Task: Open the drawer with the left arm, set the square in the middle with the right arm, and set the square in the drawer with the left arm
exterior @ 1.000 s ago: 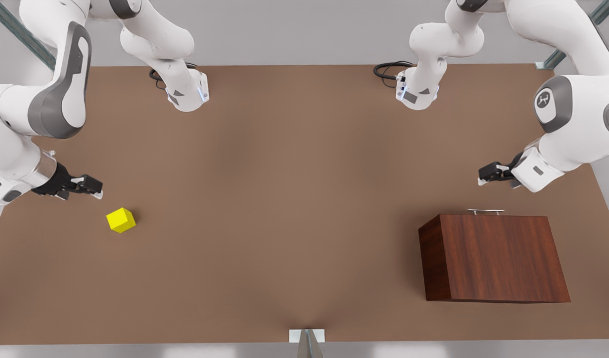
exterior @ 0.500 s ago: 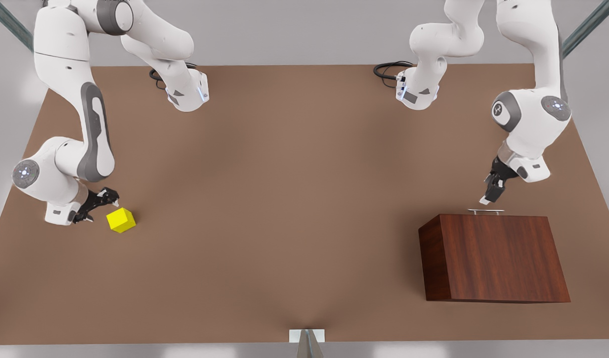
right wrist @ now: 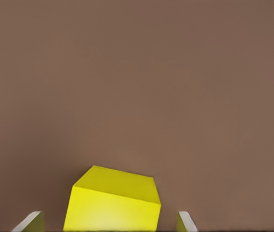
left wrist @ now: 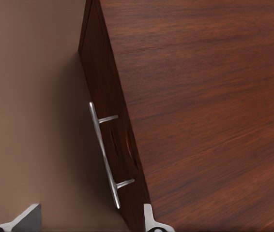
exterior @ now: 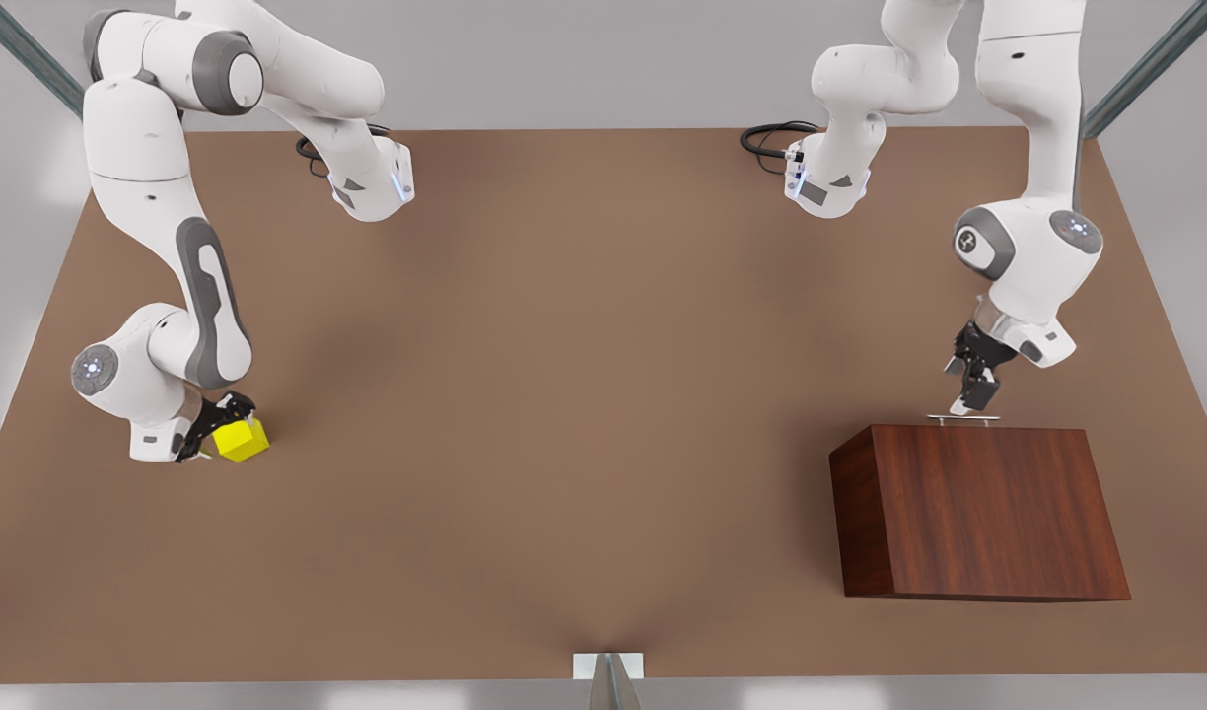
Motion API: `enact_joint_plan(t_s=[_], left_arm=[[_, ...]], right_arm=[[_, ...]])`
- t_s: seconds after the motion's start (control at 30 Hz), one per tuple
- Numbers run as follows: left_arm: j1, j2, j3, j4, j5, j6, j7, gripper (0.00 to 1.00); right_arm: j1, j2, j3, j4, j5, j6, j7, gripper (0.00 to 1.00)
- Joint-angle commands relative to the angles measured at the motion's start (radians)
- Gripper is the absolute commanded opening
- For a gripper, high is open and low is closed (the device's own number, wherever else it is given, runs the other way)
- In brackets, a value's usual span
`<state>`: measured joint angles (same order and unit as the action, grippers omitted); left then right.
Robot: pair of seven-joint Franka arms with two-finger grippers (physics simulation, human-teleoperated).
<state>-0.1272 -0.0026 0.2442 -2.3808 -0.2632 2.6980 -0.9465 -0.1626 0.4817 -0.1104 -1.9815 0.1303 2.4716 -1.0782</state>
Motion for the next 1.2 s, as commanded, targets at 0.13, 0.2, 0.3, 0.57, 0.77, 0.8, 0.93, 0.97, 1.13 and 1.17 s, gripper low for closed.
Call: enact_joint_plan(t_s=[0.13, 0.2, 0.3, 0.57, 0.77, 0.8, 0.93, 0.97, 1.13, 1.17], left_arm=[[0.063, 0.033, 0.014, 0.0, -0.065, 0.026, 0.0, 1.0], [0.067, 0.049, 0.014, 0.0, -0.071, 0.029, 0.0, 1.0], [0.072, 0.064, 0.026, 0.0, -0.082, 0.033, 0.0, 1.0], [0.07, 0.095, 0.026, 0.002, -0.094, 0.052, 0.002, 1.0], [0.07, 0.101, 0.024, 0.008, -0.096, 0.054, 0.002, 1.0], [0.07, 0.108, 0.024, 0.008, -0.096, 0.066, 0.002, 1.0], [0.07, 0.133, 0.024, 0.009, -0.096, 0.069, 0.003, 1.0], [0.072, 0.136, 0.024, 0.009, -0.096, 0.069, 0.003, 1.0], [0.07, 0.131, 0.024, 0.008, -0.097, 0.065, 0.003, 1.0], [0.07, 0.125, 0.024, 0.008, -0.097, 0.057, 0.003, 1.0]], right_arm=[[0.0, 0.0, 0.0, -0.06, 0.051, 0.064, 0.011, 1.0], [0.0, 0.009, 0.0, -0.06, 0.052, 0.067, 0.011, 1.0], [-0.002, 0.028, 0.0, -0.066, 0.052, 0.095, 0.011, 1.0], [-0.008, 0.041, 0.0, -0.097, 0.069, 0.125, 0.011, 0.83], [-0.008, 0.029, -0.002, -0.112, 0.069, 0.133, 0.012, 0.68], [-0.008, 0.021, -0.002, -0.112, 0.069, 0.129, 0.014, 0.66], [-0.008, 0.015, -0.002, -0.114, 0.069, 0.13, 0.023, 0.59], [-0.006, 0.012, -0.002, -0.112, 0.069, 0.129, 0.023, 0.59], [0.153, -0.084, 0.0, -0.115, 0.068, 0.05, 0.314, 0.59], [0.212, -0.087, 0.0, -0.109, 0.066, 0.049, 0.412, 0.59]])
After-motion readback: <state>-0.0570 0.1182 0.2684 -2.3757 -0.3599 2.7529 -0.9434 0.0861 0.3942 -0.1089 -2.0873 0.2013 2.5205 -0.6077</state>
